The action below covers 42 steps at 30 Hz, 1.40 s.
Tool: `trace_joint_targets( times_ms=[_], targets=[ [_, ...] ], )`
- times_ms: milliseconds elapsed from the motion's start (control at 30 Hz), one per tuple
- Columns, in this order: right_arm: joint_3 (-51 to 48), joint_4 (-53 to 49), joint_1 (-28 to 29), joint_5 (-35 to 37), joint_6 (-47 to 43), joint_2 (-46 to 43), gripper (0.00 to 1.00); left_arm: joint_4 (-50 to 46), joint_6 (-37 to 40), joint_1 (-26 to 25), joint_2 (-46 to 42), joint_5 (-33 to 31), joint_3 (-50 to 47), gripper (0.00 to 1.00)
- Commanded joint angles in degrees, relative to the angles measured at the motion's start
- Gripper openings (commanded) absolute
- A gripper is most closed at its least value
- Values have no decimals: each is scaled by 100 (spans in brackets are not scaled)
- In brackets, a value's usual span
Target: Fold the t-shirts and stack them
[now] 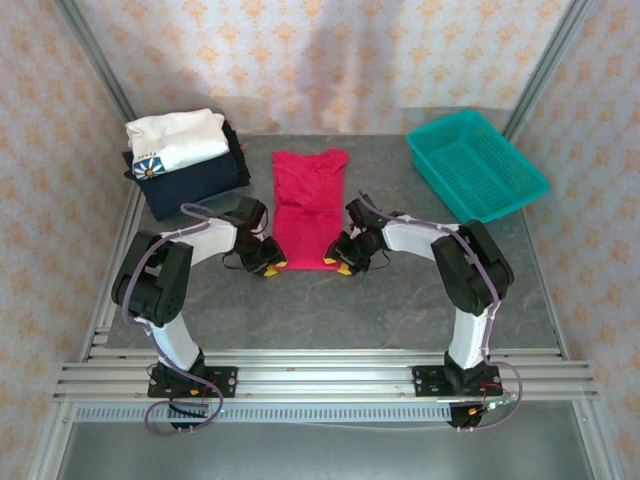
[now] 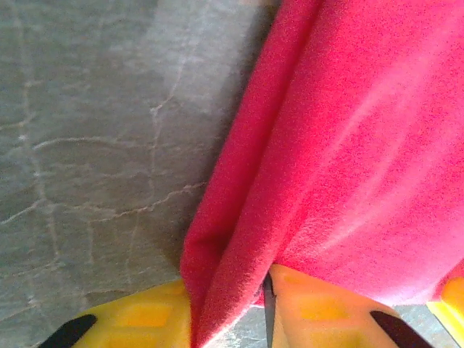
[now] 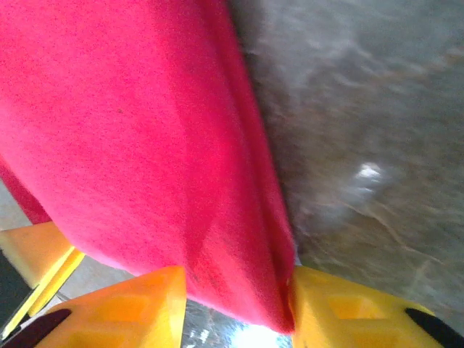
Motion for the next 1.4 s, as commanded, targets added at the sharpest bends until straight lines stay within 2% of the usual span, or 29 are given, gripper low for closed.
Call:
trace_joint_targets(
  times_ms=[0,133,167,367,533,733,933,1033,1133,1267,1367],
  targets=[
    [265,37,60,-3,4,247,26,377,58,-58,273,-195,289,19],
    [373,-102,60,131,-25,211,1,171,119,-58,291,-395,461,4],
    [392,-189,60,158,-63,164,0,76,152,-58,241,-461,488,0],
    [117,-559,67,288,-155,-546,0,-511,433,-203,-516,-990,268,0],
    [-412,-659,297,433,28,-1249,0,-892,418,-664,-1135,-1275,-91,0],
    [-1307,-590,1065,694,628,-2173,0,-892,-459,-1478,-2469,-1478,-1101,0],
    [-1971,-528,1975,1253,1558,-3184,0,-1189,-1360,-2349,-3781,-1797,-1662,0],
    [-1977,-599,2180,1380,1782,-3510,0,-1307,-1625,-2465,-4326,-1769,-1733,0],
    [-1667,-1033,2196,1561,1704,-3732,0,-1801,-1503,-2455,-4605,-1934,-1301,0],
    [-1187,-1501,2146,1843,1467,-3829,0,-1830,-1385,-2401,-4486,-1805,-835,0],
    [-911,-1651,1941,1795,1286,-3690,0,-1865,-1257,-2185,-4229,-1716,-528,0]
  ],
)
